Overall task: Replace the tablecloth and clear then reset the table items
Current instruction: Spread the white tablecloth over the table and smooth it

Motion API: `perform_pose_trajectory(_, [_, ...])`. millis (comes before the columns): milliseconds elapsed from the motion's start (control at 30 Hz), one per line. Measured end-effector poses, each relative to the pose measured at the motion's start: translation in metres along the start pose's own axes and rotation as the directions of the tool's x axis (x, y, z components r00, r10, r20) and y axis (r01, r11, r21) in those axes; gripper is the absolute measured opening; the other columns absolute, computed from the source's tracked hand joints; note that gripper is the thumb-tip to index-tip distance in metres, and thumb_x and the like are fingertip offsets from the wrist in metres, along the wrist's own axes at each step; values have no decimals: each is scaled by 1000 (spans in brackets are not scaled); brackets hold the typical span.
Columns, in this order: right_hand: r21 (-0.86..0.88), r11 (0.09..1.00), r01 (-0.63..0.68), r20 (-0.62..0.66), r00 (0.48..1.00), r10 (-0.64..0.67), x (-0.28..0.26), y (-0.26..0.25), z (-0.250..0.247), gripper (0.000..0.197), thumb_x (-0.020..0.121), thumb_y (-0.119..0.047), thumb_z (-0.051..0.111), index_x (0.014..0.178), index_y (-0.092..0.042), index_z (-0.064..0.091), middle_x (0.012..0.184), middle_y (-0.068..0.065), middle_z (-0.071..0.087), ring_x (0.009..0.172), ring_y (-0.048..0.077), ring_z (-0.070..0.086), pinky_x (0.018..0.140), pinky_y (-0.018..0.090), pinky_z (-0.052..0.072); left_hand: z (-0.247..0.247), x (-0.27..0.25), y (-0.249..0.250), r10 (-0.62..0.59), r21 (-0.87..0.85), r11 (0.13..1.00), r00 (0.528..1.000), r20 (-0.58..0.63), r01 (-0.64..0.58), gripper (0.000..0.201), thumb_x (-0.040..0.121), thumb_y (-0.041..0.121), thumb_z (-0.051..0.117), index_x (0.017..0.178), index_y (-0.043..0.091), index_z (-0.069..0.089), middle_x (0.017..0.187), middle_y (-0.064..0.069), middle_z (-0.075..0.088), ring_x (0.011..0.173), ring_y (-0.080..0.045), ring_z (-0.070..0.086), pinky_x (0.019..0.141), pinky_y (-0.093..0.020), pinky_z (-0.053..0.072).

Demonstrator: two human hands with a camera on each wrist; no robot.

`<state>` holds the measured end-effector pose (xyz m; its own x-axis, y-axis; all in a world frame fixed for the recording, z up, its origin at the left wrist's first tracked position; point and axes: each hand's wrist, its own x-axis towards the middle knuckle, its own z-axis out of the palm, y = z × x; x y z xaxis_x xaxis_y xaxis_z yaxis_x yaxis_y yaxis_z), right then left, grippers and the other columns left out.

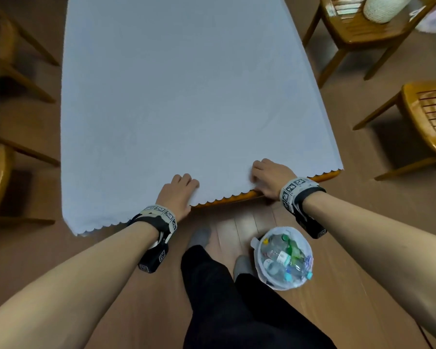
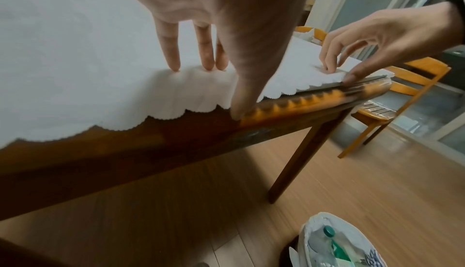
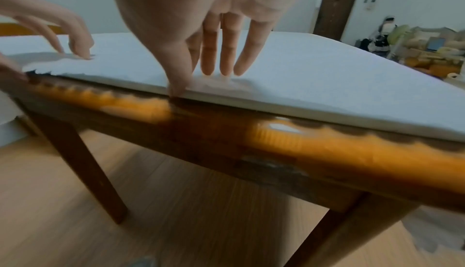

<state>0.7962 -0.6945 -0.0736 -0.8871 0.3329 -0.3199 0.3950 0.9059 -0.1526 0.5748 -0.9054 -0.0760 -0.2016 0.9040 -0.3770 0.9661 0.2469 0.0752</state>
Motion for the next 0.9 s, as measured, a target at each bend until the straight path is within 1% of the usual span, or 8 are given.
perform_pose_trajectory(200, [54, 998, 20, 39, 999, -22, -4, -10, 1, 16, 95, -29, 52, 104, -18, 61, 109, -3, 58, 109, 18, 47, 77, 32, 45, -2, -14, -8, 13, -11, 1000, 1000, -8, -13, 4, 89, 20, 52, 90, 21, 56, 97, 4, 52, 91, -18, 51, 62, -27, 37])
perform_pose_trajectory(433, [183, 983, 22, 82, 996, -38, -10, -28, 10, 17, 92, -30, 52, 97, -20, 64, 101, -5, 62, 102, 16, 52, 78, 32, 45, -13, -24, 3, -25, 71, 997, 981, 191, 11, 14, 86, 28, 52, 90, 17, 61, 92, 2, 61, 89, -21, 57, 67, -31, 44])
perform_pose_trajectory(533, [234, 972, -29, 31, 999, 22, -18, -13, 5, 25, 94, -37, 46, 88, -20, 63, 90, -5, 61, 90, 17, 54, 71, 33, 45, -27, -13, 18, -15, 19, 1000, 989, 148, 13, 31, 87, 43, 44, 78, 17, 57, 76, 3, 60, 72, -21, 57, 62, -29, 43])
perform_pose_trajectory(633, [250, 956, -155, -73, 981, 178, -36, 23, 3, 29, 97, -35, 38, 89, -18, 61, 90, -3, 60, 89, 20, 55, 67, 34, 45, -41, 10, 41, 24, -78, 997, 999, 44, -20, 24, 90, 37, 40, 77, 21, 51, 81, 5, 57, 74, -20, 55, 62, -30, 40])
perform_pose_trajectory(700, [277, 914, -295, -143, 928, 343, -54, 55, 5, 25, 97, -32, 41, 101, -19, 61, 101, -1, 58, 98, 21, 53, 68, 34, 45, -45, 31, 59, 85, -128, 988, 996, 15, -83, 19, 91, 31, 40, 95, 22, 57, 102, 5, 56, 94, -19, 54, 68, -31, 41])
perform_pose_trajectory(767, [330, 824, -460, -180, 826, 534, -76, 88, 9, 27, 95, -28, 46, 118, -18, 57, 118, 2, 53, 112, 22, 49, 75, 37, 48, -43, 56, 79, 170, -150, 975, 985, 6, -167, 33, 93, 26, 44, 123, 20, 54, 129, 4, 48, 117, -18, 47, 80, -33, 45])
perform_pose_trajectory(833, [375, 689, -621, -131, 700, 702, -95, 120, 15, 39, 91, -24, 52, 129, -16, 51, 128, 6, 48, 117, 26, 48, 82, 41, 50, -42, 76, 102, 230, -142, 964, 973, 25, -225, 48, 91, 24, 48, 139, 20, 44, 149, 1, 33, 132, -22, 35, 96, -36, 43])
perform_pose_trajectory(900, [369, 608, -703, -14, 650, 760, -108, 145, 21, 38, 84, -23, 56, 121, -16, 53, 123, 8, 51, 110, 28, 51, 77, 39, 49, -38, 91, 125, 256, -94, 964, 964, 78, -248, 59, 87, 23, 52, 144, 19, 37, 156, -4, 21, 139, -25, 26, 101, -39, 41])
